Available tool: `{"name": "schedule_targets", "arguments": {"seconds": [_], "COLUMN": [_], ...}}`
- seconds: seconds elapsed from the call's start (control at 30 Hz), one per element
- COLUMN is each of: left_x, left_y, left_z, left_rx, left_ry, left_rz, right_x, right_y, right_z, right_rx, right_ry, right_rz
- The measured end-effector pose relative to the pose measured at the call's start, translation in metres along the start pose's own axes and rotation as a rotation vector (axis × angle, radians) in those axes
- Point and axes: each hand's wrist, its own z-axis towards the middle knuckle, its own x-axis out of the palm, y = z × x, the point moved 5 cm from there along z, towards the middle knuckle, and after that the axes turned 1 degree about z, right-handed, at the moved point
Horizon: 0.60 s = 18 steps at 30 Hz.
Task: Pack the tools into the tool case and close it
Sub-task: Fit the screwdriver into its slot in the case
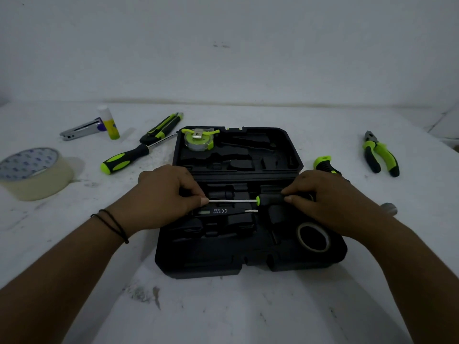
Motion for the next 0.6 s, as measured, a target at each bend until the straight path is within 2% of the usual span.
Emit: {"name": "schedule_targets", "arguments": {"seconds": [0.2, 0.43, 0.53, 0.6], "left_x": [-0.001, -0.002, -0.008, -0.006], "left_y": [0.004, 0.005, 0.016, 0.025], "left_z": [0.002, 0.004, 0.004, 0.005], "left_rx": [-0.017, -0.086, -0.212, -0.325], "left_ry": [0.001, -0.040, -0.121, -0.080], "left_rz": [-0.038, 0.044, 0.052, 0.058], "right_x": [0.005, 0.006, 0.004, 0.004], "right_y": [0.003, 0.004, 0.007, 0.009], "right_z": [-0.001, -0.003, -0.005, -0.007], "right_rx": [-0.009, 0.002, 0.015, 0.028], "right_ry": [-0.018, -0.027, -0.032, -0.030], "right_rz": [-0.037, -0.061, -0.062, -0.082]}}
